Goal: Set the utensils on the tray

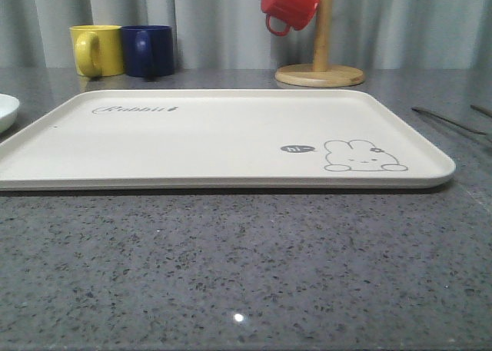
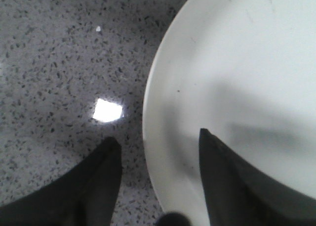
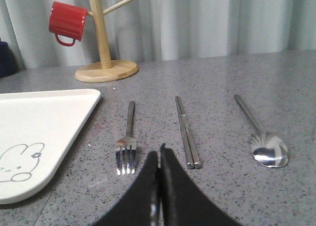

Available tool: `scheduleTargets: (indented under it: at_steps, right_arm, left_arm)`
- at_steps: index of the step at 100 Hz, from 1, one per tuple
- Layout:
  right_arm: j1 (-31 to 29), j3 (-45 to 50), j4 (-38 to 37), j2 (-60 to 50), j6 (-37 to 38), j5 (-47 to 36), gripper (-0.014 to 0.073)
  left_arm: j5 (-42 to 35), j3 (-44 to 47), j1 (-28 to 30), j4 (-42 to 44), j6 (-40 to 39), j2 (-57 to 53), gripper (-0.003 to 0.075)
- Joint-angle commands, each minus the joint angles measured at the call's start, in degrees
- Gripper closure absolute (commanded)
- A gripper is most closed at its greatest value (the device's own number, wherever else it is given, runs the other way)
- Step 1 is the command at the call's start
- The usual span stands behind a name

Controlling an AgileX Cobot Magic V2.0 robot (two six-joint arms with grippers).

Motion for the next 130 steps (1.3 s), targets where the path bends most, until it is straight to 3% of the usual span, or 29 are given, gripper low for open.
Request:
scheduleTargets:
  at_steps: [1, 21, 46, 81, 95, 113, 130]
  right_arm:
    - [0.06, -0.03, -0.70, -0.77, -0.41, -4.21, 0.0674]
    - [0.06, -0.03, -0.70, -0.77, -0.41, -4.21, 0.0674]
    - [0.06, -0.03, -0.70, -0.77, -0.41, -4.21, 0.0674]
    - [0.06, -0.03, -0.70, -0.77, -0.41, -4.21, 0.0674]
    - [0.06, -0.03, -0.70, -0.77, -0.41, -4.21, 0.0674]
    - [0.06, -0.03, -0.70, -0.77, -0.41, -4.21, 0.0674]
    - [0.06, -0.03, -0.70, -0.77, -0.41, -4.21, 0.0674]
  left_arm:
    - [-0.86, -2.12, 0.15, -0.33, -0.40, -0.40, 0.0375]
    - [-0.98, -2.12, 0.15, -0.36, -0.40, 0.99, 0.0412]
    - [-0.41, -2.77, 0.15, -0.36, -0.40, 0.99, 0.0736]
    - [1.20, -10.06, 0.15, -1.58, -0.30, -3.94, 0.0739]
    - [-0.09, -11.92, 0.15, -6.50, 2.33, -7.63, 0.0739]
    - [-0.67, -12.02, -0.15, -19.22, 10.87, -10.34, 0.0739]
    - [-0.55, -12.02, -5.94, -25.68, 15.20, -10.34, 0.0739]
